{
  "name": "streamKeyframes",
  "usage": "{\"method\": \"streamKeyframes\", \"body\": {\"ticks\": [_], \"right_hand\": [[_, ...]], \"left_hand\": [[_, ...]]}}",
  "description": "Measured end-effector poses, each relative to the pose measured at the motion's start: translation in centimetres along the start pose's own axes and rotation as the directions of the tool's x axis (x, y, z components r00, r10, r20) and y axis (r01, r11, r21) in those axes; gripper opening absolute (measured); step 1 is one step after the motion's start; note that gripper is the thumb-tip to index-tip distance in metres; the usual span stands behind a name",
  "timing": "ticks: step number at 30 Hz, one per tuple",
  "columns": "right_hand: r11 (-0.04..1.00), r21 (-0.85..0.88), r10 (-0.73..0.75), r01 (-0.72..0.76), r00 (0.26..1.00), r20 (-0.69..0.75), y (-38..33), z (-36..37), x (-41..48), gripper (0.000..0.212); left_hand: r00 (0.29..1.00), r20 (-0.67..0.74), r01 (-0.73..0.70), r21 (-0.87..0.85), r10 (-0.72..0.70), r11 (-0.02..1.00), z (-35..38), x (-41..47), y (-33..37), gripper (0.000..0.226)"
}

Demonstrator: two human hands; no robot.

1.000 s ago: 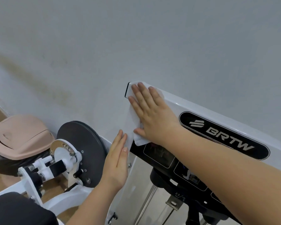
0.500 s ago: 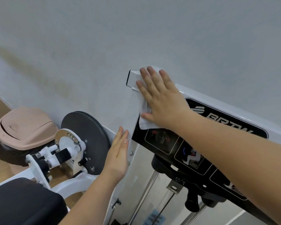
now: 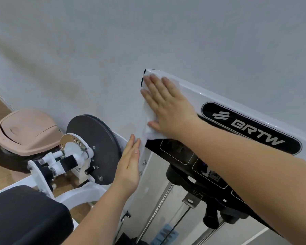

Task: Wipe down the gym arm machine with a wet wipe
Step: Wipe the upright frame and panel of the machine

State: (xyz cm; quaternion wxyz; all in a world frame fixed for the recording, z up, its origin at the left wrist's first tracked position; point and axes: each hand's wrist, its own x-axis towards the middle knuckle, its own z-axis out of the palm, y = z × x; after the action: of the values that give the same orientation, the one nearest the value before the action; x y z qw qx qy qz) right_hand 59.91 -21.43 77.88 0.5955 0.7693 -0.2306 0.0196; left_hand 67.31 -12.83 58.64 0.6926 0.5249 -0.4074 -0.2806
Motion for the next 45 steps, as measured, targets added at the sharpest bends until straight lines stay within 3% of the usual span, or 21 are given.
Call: {"method": "streamKeyframes", "body": {"ticks": [3,7,9,12,15,17,21,27,31,35,38,42,45], "right_hand": [[1.0,0.015,0.006,-0.006,1.0,0.024,-1.8,0.3,-0.1,0.089],[0.968,0.015,-0.25,0.25,0.965,0.079,-6.4,2.0,-2.8,0.077],[0.952,0.01,-0.306,0.307,0.948,0.083,-6.5,2.3,-3.8,0.076],[0.976,0.004,-0.216,0.216,0.973,0.077,-4.1,1.6,-4.9,0.08],[0.997,0.01,-0.074,0.073,0.994,0.076,-0.2,0.6,-6.3,0.09],[1.0,0.024,0.017,-0.018,0.999,0.049,2.1,0.2,-7.5,0.094],[0.993,0.049,0.099,-0.103,0.992,0.084,2.1,0.2,-9.8,0.095],[0.984,0.063,-0.174,0.166,0.973,0.155,-1.6,2.3,-15.1,0.089],[1.0,0.024,-0.01,0.009,1.0,0.025,3.5,1.8,-15.5,0.093],[0.992,0.054,0.113,-0.114,0.993,0.032,4.1,1.2,-15.1,0.094],[0.995,0.093,0.035,-0.043,0.996,0.084,1.2,2.0,-16.5,0.084],[0.987,0.068,-0.15,0.144,0.986,0.079,0.9,3.6,-21.4,0.077],[0.995,0.073,-0.071,0.069,0.997,0.03,4.9,3.2,-23.4,0.082]], "left_hand": [[1.0,0.019,0.017,-0.036,-0.016,0.999,-0.1,0.0,0.4,0.033],[0.999,0.04,0.0,-0.062,0.002,0.998,-0.2,0.3,0.3,0.036],[0.999,0.037,-0.012,-0.063,0.014,0.998,-0.2,0.4,0.2,0.037],[1.0,0.01,-0.001,0.059,0.001,0.998,-0.1,0.3,0.6,0.034],[0.994,-0.027,-0.09,0.371,0.107,0.924,0.5,0.3,1.4,0.058],[0.975,-0.021,-0.184,0.484,0.222,0.855,1.2,0.3,2.3,0.065],[0.919,0.081,-0.379,0.454,0.386,0.807,3.2,0.1,3.7,0.062],[0.914,0.07,-0.391,0.418,0.4,0.82,4.4,-0.1,3.2,0.061],[0.926,0.044,-0.359,0.413,0.375,0.837,4.7,-0.2,3.5,0.064],[0.941,0.049,-0.316,0.48,0.334,0.819,5.7,-0.8,4.2,0.07],[0.938,0.037,-0.309,0.535,0.344,0.786,6.5,-1.5,5.0,0.069],[0.88,0.116,-0.446,0.534,0.46,0.719,7.1,-2.7,5.4,0.058],[0.842,0.181,-0.52,0.52,0.507,0.677,8.3,-3.5,6.1,0.056]]}}
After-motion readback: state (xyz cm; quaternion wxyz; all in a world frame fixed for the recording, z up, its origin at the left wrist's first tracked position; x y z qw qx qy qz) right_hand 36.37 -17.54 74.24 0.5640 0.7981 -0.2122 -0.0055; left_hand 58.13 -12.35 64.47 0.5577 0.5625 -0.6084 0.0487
